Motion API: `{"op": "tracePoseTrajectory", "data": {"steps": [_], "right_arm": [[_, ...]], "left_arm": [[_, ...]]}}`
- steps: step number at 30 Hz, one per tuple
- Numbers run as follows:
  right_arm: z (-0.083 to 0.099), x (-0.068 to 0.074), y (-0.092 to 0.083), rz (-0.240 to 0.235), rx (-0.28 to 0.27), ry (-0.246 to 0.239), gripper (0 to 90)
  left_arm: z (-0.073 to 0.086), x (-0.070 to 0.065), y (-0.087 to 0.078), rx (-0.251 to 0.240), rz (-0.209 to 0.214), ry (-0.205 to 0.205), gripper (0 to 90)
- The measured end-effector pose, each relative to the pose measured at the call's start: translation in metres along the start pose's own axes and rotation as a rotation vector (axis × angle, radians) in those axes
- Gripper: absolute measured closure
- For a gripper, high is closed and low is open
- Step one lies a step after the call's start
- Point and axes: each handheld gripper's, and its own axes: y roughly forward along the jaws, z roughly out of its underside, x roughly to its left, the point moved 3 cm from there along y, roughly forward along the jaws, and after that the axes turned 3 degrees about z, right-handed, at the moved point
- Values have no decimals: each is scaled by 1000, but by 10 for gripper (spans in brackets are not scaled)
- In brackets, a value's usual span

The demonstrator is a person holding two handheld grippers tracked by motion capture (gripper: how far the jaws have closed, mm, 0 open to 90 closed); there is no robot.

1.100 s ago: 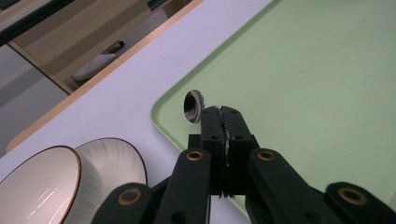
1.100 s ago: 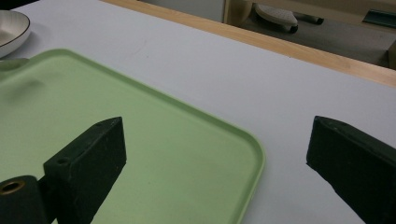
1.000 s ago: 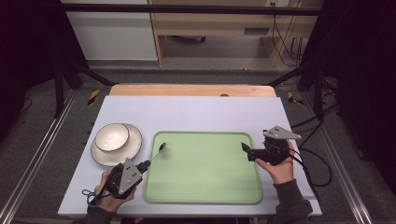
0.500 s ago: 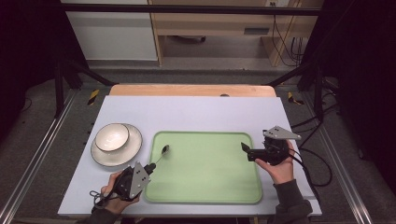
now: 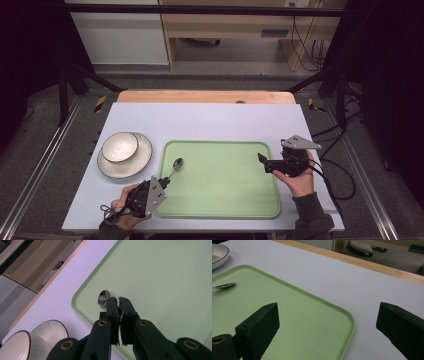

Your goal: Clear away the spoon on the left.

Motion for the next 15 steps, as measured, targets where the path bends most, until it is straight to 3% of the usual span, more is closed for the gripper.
{"op": "tracePoseTrajectory", "data": {"steps": [15], "right_arm": [[0,0,-1,-4,-1,2,50]], "left_arm": [[-2,-8,2,28,40,89,834]]}}
